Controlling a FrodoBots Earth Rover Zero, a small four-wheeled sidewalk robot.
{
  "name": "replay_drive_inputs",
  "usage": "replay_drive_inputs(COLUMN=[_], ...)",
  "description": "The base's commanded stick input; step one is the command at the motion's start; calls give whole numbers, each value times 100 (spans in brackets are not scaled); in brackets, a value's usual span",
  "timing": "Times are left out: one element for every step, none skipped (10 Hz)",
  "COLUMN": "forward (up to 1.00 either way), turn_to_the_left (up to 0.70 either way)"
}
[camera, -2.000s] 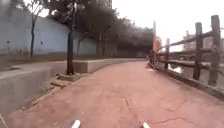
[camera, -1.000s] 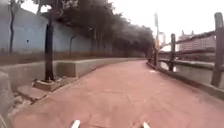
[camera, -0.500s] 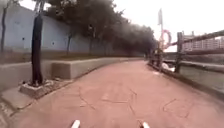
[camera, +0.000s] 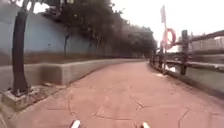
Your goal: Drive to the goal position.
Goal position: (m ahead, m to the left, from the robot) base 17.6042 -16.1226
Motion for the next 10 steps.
replay_drive_inputs(forward=[70, 70, 70, 70, 70, 70, 70, 70, 70, 70], turn_to_the_left=[0, 0, 0, 0, -11, -30, -15, 0, 0, 0])
